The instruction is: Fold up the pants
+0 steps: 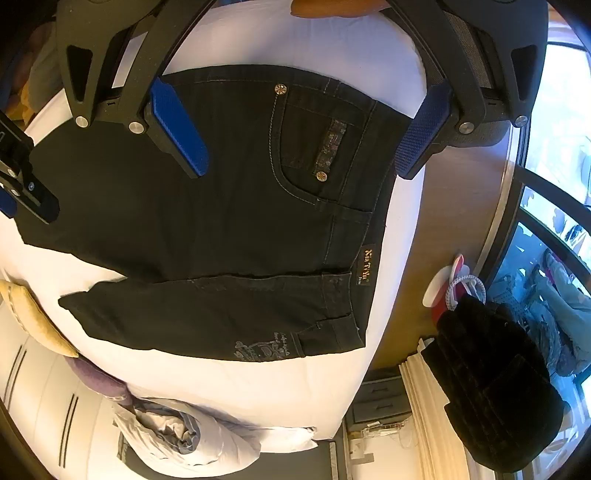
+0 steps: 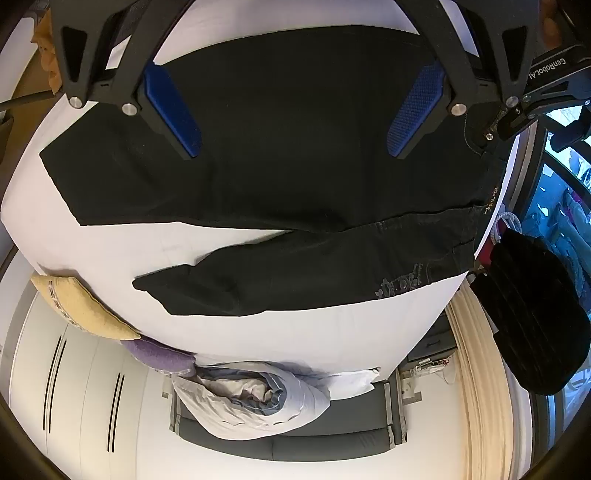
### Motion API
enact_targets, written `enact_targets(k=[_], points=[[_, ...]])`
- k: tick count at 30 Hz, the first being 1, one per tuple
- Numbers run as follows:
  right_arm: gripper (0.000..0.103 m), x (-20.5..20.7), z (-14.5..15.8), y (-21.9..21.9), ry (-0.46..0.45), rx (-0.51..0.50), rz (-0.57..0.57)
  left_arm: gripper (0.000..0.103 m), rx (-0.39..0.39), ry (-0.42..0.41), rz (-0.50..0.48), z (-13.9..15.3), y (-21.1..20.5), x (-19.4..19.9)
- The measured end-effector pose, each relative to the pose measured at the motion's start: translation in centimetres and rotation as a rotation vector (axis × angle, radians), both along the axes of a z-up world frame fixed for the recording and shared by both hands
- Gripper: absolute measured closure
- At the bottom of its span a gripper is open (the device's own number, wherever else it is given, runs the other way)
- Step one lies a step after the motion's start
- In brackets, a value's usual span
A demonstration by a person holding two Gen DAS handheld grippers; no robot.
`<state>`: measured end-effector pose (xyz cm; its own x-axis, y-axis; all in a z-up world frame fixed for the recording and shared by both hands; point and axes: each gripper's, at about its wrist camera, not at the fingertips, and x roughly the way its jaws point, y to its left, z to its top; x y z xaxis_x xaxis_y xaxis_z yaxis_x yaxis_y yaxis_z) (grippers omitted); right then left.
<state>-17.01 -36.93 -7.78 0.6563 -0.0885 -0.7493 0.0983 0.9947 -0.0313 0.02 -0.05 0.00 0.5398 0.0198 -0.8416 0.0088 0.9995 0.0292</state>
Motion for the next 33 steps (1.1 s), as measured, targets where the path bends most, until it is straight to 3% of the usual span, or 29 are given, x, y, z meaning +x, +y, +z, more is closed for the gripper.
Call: enact_targets(k=[33], points=[[0.0, 0.0, -1.1, 0.2, 0.028, 0.006, 0.007, 0.0, -0.007, 0.006, -0.001, -0.2, 0.1, -0.2]])
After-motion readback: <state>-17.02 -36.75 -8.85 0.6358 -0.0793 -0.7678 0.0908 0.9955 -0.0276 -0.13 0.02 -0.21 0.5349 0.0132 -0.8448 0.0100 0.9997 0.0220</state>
